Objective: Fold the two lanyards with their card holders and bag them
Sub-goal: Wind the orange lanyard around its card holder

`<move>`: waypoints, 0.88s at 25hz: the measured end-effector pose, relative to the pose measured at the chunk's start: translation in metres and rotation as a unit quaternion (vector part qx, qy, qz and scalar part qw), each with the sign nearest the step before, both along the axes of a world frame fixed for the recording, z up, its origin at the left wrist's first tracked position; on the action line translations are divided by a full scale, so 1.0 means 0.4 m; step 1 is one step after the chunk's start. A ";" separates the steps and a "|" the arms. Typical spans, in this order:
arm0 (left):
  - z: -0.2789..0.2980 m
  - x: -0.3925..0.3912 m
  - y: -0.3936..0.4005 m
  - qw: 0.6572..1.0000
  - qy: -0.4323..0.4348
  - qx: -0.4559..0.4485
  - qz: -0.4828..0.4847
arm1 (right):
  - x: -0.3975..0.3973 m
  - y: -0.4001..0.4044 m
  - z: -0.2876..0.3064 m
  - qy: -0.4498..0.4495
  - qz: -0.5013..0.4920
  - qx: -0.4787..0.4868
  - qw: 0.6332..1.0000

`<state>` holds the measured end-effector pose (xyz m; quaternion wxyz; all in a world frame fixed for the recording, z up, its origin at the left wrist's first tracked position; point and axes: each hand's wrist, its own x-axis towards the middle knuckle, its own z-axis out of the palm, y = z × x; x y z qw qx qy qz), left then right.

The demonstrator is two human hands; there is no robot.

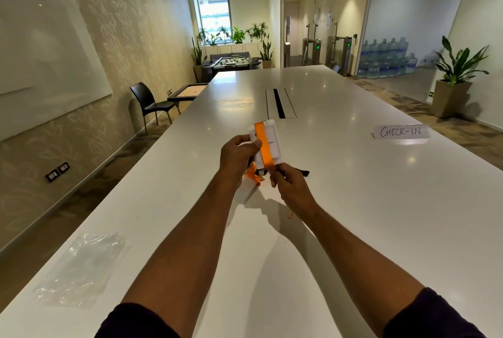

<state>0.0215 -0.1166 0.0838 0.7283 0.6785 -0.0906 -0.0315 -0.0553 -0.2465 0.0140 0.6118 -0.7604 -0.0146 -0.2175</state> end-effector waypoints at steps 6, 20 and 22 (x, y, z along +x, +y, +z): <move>-0.004 -0.005 -0.001 0.997 -0.039 0.035 0.056 | -0.013 0.027 -0.008 -0.016 -0.014 0.037 0.999; -0.055 -0.016 0.034 0.989 -0.058 0.131 -0.022 | -0.011 0.014 0.103 -0.064 -0.023 0.063 0.996; -0.059 -0.020 0.037 0.991 -0.050 0.121 -0.037 | -0.001 0.001 0.114 -0.042 -0.020 0.051 0.998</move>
